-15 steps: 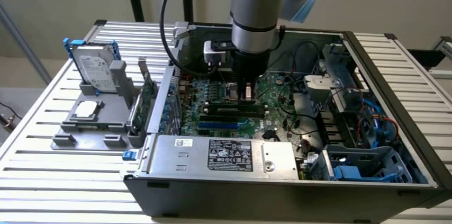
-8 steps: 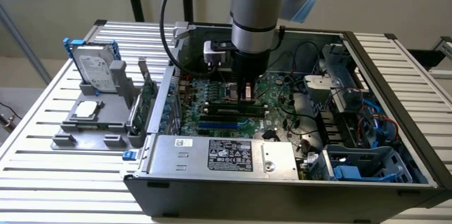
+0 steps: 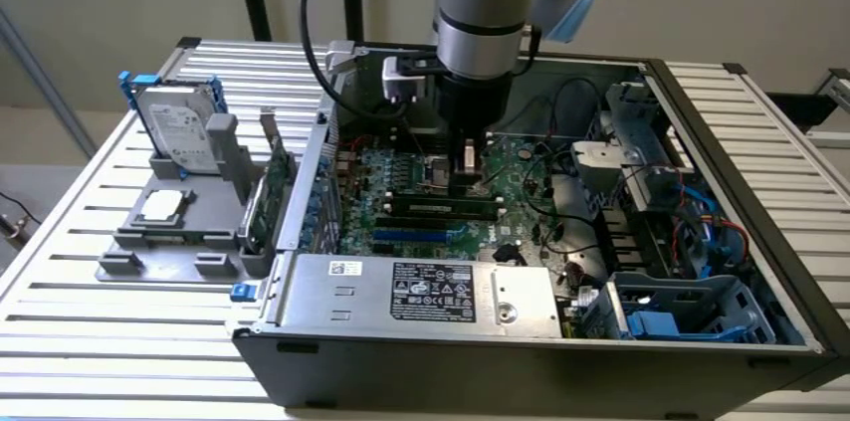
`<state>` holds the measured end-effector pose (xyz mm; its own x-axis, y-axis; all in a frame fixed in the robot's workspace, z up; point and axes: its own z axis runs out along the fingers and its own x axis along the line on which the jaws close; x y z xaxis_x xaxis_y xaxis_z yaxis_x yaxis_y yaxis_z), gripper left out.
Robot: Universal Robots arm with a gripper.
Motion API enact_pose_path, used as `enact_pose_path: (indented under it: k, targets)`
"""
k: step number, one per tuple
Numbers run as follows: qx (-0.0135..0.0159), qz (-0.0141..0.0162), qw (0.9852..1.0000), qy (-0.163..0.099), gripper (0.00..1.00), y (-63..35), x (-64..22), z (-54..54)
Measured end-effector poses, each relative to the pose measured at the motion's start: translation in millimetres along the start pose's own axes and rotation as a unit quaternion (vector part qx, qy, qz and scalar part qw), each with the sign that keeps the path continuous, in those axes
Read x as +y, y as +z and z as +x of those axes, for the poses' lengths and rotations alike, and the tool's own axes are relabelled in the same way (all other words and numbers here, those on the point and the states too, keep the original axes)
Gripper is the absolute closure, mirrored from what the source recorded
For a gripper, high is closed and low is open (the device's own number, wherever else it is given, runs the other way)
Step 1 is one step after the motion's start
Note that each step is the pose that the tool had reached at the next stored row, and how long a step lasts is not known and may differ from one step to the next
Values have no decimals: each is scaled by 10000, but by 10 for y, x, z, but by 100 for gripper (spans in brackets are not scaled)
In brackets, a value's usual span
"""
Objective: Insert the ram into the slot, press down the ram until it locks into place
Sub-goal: 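Insert the ram into the slot, then press down the ram until it locks into place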
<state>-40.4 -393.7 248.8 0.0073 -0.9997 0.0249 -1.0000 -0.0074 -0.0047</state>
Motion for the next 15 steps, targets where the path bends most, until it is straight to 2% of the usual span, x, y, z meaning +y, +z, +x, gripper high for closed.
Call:
enact_pose_path:
  k: [1,2,15]
  targets:
    - [-1,0,10000,0,81,-5,4,0]
    - [-2,1,10000,0,89,-4,7,0]
    - [-1,-2,10000,1,89,-4,29,-1]
